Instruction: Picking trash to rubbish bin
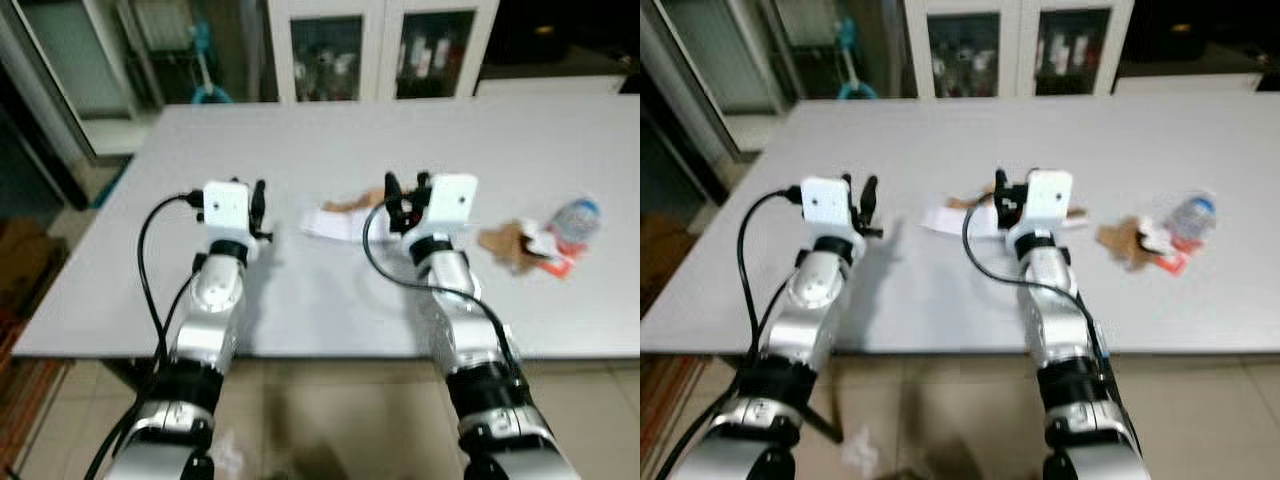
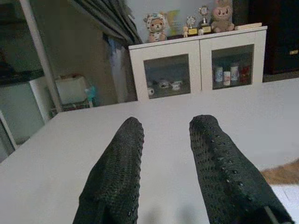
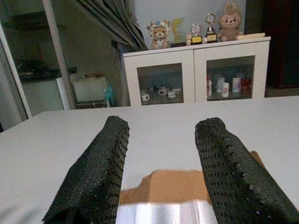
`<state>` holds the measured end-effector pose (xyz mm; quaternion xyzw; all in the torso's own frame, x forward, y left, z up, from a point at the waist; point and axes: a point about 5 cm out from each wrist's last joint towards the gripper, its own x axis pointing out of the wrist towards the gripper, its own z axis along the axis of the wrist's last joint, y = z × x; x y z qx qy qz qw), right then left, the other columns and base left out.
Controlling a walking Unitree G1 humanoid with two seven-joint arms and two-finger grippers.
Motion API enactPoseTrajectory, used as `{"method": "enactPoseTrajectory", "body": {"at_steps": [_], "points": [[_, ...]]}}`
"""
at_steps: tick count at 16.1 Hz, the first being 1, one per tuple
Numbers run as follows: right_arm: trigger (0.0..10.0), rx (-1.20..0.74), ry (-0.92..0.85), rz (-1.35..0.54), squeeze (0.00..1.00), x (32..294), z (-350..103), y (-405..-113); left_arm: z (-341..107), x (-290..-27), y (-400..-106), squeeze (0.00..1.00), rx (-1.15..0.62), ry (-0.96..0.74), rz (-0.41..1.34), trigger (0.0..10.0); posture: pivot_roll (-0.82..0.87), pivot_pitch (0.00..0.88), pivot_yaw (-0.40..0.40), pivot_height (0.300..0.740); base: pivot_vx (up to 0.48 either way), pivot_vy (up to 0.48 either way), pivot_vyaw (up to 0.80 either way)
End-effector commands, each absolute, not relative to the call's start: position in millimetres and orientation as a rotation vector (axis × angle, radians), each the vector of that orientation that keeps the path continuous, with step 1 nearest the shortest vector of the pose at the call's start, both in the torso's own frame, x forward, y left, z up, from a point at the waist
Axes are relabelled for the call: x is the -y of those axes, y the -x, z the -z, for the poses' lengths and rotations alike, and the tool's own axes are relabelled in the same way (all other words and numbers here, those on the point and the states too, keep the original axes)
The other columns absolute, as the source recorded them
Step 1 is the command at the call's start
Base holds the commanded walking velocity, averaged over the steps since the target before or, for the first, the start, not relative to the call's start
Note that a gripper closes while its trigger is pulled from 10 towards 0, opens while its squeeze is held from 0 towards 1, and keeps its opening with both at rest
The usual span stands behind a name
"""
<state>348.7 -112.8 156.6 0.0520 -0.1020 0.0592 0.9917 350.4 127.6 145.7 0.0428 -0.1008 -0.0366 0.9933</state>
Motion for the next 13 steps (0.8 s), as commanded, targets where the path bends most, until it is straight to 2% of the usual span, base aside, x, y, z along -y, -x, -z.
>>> {"method": "enactPoseTrajectory", "body": {"at_steps": [1, 3, 11, 13], "points": [[10.0, 0.201, -0.108, -0.090, 0.00, 122.3, -155.2, -348.8, -147.2, -120.0, -350.1, 0.00, 0.208, -0.086, 0.102, 10.0, 0.00, 0.005, 0.064, 0.720, 0.480, 0.000, 0.00], [10.0, 0.200, -0.110, -0.090, 0.00, 121.5, -154.1, -347.8, -146.9, -119.0, -349.2, 0.00, 0.211, -0.091, 0.114, 10.0, 0.00, 0.000, 0.069, 0.720, 0.480, 0.000, 0.00], [10.0, 0.190, -0.119, -0.100, 0.00, 117.8, -150.0, -343.3, -142.6, -112.0, -345.6, 0.00, 0.205, -0.132, 0.155, 10.0, -0.01, 0.000, 0.074, 0.720, 0.000, 0.000, 0.00], [10.0, 0.186, -0.119, -0.105, 0.00, 116.9, -149.0, -341.4, -143.6, -113.2, -345.8, 0.00, 0.208, -0.136, 0.147, 10.0, 0.00, 0.017, 0.072, 0.720, 0.000, -0.472, 0.00]]}}
